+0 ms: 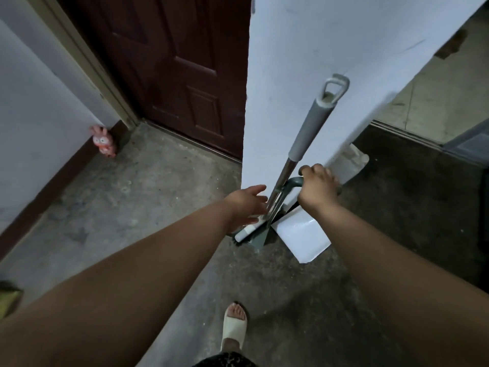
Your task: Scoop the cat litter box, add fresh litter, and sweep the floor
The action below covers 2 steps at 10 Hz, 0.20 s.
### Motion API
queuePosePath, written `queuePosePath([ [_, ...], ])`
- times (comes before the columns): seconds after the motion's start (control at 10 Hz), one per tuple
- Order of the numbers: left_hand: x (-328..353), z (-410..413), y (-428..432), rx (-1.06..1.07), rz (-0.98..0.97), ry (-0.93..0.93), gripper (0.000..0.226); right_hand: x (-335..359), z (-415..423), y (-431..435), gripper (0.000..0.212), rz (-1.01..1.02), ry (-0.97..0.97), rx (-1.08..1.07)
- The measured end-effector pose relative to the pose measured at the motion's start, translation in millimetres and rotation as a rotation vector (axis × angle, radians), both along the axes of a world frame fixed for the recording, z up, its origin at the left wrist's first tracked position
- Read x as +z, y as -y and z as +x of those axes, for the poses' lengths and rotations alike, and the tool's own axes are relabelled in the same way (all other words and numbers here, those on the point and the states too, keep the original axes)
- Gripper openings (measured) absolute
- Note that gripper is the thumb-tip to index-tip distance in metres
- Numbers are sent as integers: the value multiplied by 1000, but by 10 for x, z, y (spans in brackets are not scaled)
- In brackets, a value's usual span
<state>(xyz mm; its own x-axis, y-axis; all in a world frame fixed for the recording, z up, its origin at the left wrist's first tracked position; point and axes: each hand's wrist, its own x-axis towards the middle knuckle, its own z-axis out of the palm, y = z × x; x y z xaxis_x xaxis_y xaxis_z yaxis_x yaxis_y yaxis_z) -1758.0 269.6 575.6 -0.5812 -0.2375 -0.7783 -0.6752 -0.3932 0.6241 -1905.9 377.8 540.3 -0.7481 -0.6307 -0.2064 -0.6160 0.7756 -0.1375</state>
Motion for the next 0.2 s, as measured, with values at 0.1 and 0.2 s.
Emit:
queuePosePath([
  [0.1,83,235,40,86,-4,14,47,22,261,-99,52,-239,-81,-123],
  [0.2,168,569,57,128,-50,29,35,6,610,-123,49,-260,-54,-163],
])
